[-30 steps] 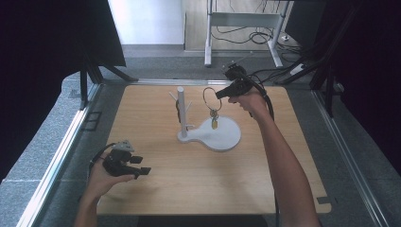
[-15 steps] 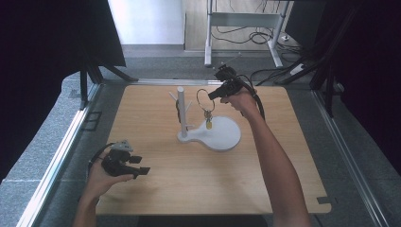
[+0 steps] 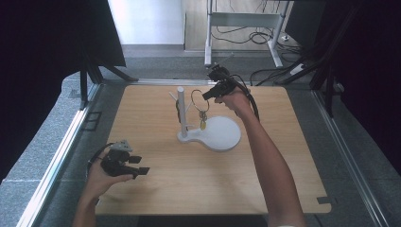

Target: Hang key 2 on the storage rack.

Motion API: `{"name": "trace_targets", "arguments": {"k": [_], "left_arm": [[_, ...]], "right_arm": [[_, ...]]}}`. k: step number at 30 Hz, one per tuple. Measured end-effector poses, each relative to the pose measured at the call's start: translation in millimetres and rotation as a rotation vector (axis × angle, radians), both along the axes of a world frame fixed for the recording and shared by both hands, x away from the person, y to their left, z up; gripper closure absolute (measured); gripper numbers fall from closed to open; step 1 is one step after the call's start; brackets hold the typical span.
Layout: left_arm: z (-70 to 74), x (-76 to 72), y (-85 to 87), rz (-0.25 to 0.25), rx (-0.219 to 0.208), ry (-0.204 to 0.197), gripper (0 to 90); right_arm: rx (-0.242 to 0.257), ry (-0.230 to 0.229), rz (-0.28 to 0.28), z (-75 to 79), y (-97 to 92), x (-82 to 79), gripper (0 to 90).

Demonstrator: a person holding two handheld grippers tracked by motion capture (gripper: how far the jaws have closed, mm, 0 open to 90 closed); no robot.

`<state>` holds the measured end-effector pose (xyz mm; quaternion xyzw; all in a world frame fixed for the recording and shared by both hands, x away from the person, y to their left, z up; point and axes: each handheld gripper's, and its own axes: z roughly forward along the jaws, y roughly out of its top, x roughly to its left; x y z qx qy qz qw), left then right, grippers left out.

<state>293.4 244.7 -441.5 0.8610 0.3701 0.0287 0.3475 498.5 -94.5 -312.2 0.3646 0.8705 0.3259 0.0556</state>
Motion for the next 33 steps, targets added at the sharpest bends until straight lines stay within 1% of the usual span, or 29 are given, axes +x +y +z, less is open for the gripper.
{"name": "trace_targets", "arguments": {"k": [7,18,23,29,33], "left_arm": [[0.0,0.4,0.1,-0.003,0.003,-0.003,39.1],[-0.6,0.8,-1.3,-0.002,0.005,-0.002,39.1],[-0.7,0.9,-1.2,-0.003,0.008,-0.002,39.1],[-1.5,0.9,-1.4,-0.002,0.008,0.002,39.1],[-2.0,1.0,-2.0,0.000,0.007,0.004,39.0]], "right_arm": [[0.012,0.007,0.008,-3.4,4.1,-0.3,88.6],[0.007,0.007,0.031,-7.8,9.6,-6.7,88.5],[0.002,0.008,0.044,-13.4,12.7,-11.4,88.5],[0.009,0.015,0.068,-19.8,17.0,-15.8,88.5],[0.009,0.018,0.069,-22.3,19.9,-17.8,88.5]]}}
